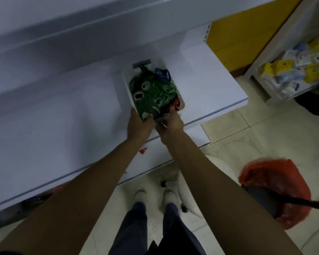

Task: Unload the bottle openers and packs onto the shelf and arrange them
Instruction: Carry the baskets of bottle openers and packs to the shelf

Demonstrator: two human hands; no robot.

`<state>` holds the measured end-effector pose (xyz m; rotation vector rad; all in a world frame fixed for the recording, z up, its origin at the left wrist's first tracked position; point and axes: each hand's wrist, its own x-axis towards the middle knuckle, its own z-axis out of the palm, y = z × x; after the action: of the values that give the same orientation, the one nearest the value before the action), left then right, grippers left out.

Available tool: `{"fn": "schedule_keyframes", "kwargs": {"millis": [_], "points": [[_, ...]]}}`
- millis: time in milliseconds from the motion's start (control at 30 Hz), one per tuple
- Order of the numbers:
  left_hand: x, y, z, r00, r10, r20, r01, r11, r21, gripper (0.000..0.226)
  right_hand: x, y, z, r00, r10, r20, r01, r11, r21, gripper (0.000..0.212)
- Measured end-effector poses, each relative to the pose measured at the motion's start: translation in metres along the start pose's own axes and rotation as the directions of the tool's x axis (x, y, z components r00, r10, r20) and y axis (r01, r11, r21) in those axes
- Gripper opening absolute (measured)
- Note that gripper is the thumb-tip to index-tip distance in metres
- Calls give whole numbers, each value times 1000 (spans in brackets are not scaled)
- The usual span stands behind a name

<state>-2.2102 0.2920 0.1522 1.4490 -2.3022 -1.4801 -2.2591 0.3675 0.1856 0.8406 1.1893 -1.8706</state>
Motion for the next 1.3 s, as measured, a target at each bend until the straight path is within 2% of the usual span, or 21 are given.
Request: {"fn": "schedule_keyframes", "kwargs": {"millis": [100, 233, 333, 400, 500, 533, 600, 700, 767, 833, 900, 967, 1033, 1167, 1300], "points": [[0, 4, -3, 996, 92, 12, -93, 995, 45, 66, 7, -12, 1, 977, 47, 206, -37, 998, -54, 67], [7, 5, -23, 974, 203, 97, -219, 954, 205, 61, 15, -19, -5, 955, 85, 284, -19, 973, -230, 81], [-7, 0, -41, 949, 277, 150, -312, 899, 309, 65, 15, -14, -11, 973, 34, 229, 55, 926, -373, 82], [-20, -9, -56, 938, 288, 193, -346, 803, 486, 73, 10, -7, -14, 987, -23, 157, 91, 892, -442, 78], [-42, -23, -84, 918, 297, 264, -396, 631, 667, 77, -2, 11, -13, 992, -90, 90, 124, 831, -542, 49], [-50, -29, -95, 912, 306, 274, -407, 591, 697, 78, -6, 20, -10, 990, -102, 93, 137, 795, -591, 42], [-69, -44, -121, 909, 320, 267, -405, 524, 749, 77, -17, 47, -1, 985, -103, 138, 171, 641, -748, 47], [-102, -82, -166, 939, 286, 192, -312, 469, 826, 76, -40, 106, 20, 925, -114, 363, 380, 238, -894, 70], [-128, -117, -200, 969, 229, 94, -197, 485, 852, 75, -65, 154, 37, 830, -37, 556, 556, -12, -831, 78], [-158, -156, -234, 990, 140, -8, -68, 528, 847, 75, -94, 204, 53, 723, 68, 688, 684, -219, -696, 83], [-194, -198, -270, 994, 54, -93, 46, 562, 826, 77, -124, 255, 64, 644, 169, 746, 744, -368, -558, 85], [-237, -243, -307, 985, -4, -171, 140, 589, 796, 79, -155, 308, 71, 583, 252, 772, 775, -459, -435, 85], [-286, -290, -342, 972, -56, -227, 213, 609, 764, 80, -190, 365, 75, 510, 329, 795, 804, -510, -305, 83], [-385, -387, -415, 919, -170, -356, 387, 569, 725, 82, -271, 487, 86, 336, 498, 799, 846, -532, -25, 87], [-493, -467, -496, 769, -277, -576, 625, 512, 589, 81, -367, 613, 98, 98, 682, 725, 868, -415, 273, 88]]}}
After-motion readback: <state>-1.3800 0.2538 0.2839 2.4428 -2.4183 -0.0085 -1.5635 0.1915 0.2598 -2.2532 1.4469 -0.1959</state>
